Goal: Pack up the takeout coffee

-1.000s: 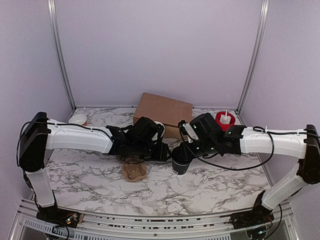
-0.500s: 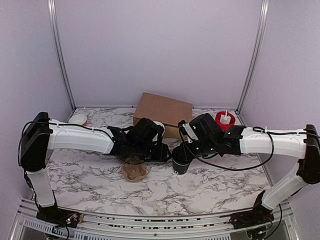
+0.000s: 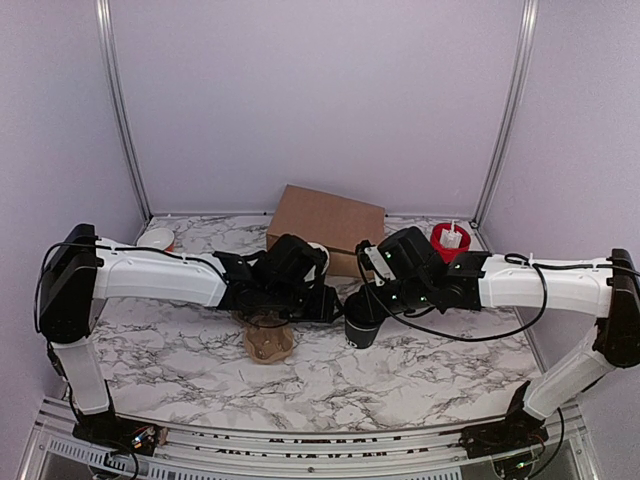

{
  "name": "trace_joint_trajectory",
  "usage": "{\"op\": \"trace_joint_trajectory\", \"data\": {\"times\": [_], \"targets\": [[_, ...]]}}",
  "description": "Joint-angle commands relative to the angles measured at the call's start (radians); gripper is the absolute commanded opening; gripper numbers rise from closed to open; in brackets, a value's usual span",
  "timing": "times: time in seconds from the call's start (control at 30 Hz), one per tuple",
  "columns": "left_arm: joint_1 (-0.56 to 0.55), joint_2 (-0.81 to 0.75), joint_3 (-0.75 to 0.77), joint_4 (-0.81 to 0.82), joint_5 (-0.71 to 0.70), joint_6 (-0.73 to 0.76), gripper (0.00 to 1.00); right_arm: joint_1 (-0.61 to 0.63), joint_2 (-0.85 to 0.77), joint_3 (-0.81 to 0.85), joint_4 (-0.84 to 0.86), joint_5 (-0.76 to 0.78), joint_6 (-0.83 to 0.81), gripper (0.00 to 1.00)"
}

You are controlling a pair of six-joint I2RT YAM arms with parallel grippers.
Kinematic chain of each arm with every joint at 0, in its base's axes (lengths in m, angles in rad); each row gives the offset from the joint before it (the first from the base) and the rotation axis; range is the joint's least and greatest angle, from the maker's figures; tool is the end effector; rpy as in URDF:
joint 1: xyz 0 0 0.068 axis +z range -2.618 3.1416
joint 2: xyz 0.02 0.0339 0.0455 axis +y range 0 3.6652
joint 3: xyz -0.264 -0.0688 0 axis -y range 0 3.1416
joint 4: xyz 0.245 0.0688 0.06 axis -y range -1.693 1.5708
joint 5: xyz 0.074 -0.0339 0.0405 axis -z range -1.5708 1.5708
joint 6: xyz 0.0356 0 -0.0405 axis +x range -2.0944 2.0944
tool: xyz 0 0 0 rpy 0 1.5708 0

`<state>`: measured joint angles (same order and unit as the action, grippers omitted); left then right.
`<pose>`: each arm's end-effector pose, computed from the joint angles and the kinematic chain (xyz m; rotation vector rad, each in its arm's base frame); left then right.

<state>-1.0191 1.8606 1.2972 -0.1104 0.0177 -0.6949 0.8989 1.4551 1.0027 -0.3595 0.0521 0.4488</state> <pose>0.2197 -0.3582 0.2180 0.4005 2.3852 -0.8937 0.1953 0.2426 0.2431 -0.5239 2.4031 0.5619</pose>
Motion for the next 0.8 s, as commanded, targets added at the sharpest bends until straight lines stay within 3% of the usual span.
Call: {"op": "trace_joint_trajectory", "data": {"times": [0.0,0.77], "targets": [[-0.002,-0.041,0.042,-0.005,0.003,0.004,0.56,0.009,0.025,-0.003,-0.028,-0.001,0.012,0.20],[-0.004,0.082,0.022,-0.038,-0.011,0.018,0.56,0.009,0.028,-0.012,-0.027,-0.001,0.016,0.20]]}}
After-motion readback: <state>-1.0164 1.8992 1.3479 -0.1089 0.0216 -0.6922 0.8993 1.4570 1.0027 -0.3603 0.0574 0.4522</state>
